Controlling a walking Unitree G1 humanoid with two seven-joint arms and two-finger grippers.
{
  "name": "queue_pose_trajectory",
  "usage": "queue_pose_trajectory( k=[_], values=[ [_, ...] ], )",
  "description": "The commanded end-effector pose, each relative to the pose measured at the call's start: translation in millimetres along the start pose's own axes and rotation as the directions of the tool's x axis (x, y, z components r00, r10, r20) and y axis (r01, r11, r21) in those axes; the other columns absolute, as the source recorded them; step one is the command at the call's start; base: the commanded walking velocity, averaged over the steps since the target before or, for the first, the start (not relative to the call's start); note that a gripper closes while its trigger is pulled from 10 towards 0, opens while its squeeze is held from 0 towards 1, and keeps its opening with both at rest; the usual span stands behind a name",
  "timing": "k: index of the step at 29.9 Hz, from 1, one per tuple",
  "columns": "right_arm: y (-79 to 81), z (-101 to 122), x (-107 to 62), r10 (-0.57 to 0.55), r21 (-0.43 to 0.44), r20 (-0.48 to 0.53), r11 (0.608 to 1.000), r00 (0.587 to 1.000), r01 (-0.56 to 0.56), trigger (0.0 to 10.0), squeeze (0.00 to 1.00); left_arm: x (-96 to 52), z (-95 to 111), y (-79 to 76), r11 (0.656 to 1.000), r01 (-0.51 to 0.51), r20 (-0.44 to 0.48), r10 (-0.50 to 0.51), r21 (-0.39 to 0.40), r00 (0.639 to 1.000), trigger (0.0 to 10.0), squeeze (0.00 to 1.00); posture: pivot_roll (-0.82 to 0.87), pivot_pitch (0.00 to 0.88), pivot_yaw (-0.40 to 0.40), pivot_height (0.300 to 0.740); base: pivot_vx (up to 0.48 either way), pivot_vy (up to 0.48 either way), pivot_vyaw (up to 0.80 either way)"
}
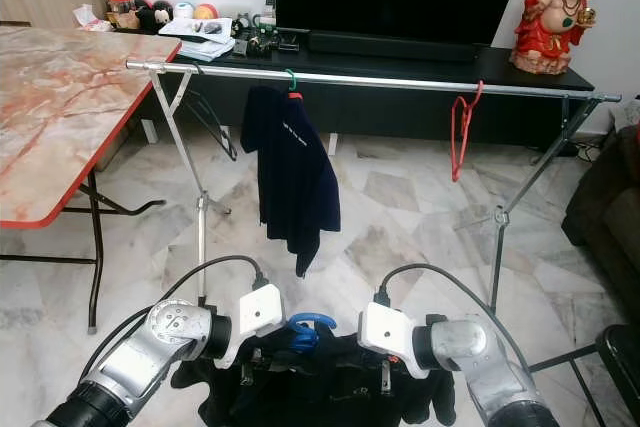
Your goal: Hang hanger
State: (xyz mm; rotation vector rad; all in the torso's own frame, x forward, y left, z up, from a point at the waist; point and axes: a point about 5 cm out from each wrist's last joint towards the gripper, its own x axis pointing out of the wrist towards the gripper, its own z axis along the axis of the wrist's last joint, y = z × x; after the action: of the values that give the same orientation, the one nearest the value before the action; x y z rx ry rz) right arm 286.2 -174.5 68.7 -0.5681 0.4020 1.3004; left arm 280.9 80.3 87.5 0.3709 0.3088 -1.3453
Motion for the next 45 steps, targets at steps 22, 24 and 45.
queue_pose_trajectory(
  k=[22, 24, 45],
  values=[
    [-13.2, 10.7, -7.1, -0.073, -0.01, 0.043, 0.997, 0.996, 0.074, 0.0, 0.0, 2.6, 2.8, -1.2, 1.0, 0.014, 0.002, -0.014, -0.007, 1.0, 0.0, 0.0, -0.01, 0.037, -0.06, 0.74, 0.0, 0.0, 0.0],
    [-13.2, 10.3, -7.1, -0.074, -0.009, 0.042, 0.997, 0.996, 0.074, 0.0, 0.0, 2.6, 2.7, -1.3, 1.0, 0.014, 0.003, -0.014, -0.007, 1.0, 0.0, 0.0, -0.01, 0.037, -0.06, 0.74, 0.0, 0.0, 0.0],
    [-17.5, 10.1, -14.9, -0.051, 0.005, 0.012, 0.999, 0.999, 0.051, 10.0, 1.0, 1.4, 2.5, -1.0, 1.0, 0.017, -0.004, -0.017, 0.003, 1.0, 0.0, 0.0, 0.0, 0.039, -0.061, 0.74, 0.0, 0.0, 0.0]
  ],
)
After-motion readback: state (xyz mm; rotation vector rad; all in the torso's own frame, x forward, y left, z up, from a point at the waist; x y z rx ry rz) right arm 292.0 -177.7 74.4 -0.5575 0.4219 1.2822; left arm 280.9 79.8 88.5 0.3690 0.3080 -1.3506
